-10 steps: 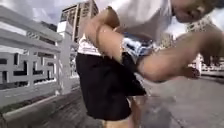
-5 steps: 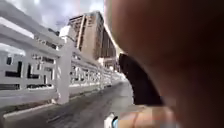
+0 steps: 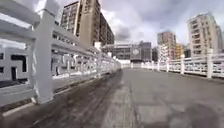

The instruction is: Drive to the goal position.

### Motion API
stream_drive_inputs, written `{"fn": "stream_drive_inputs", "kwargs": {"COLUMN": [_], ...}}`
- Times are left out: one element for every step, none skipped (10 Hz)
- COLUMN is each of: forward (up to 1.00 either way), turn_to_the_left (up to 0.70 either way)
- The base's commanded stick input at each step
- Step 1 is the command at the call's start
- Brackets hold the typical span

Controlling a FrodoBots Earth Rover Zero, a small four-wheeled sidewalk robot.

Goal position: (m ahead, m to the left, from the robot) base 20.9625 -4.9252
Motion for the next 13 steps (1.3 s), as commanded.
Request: {"fn": "stream_drive_inputs", "kwargs": {"forward": [0.45, 0.45, 0.45, 0.62, 0.70, 0.70, 0.70, 0.70, 0.70, 0.70, 0.70, 0.70, 0.70], "turn_to_the_left": [0.00, 0.00, 0.00, 0.00, 0.00, 0.00, 0.00, 0.00, 0.00, 0.00, 0.00, 0.00, 0.00]}}
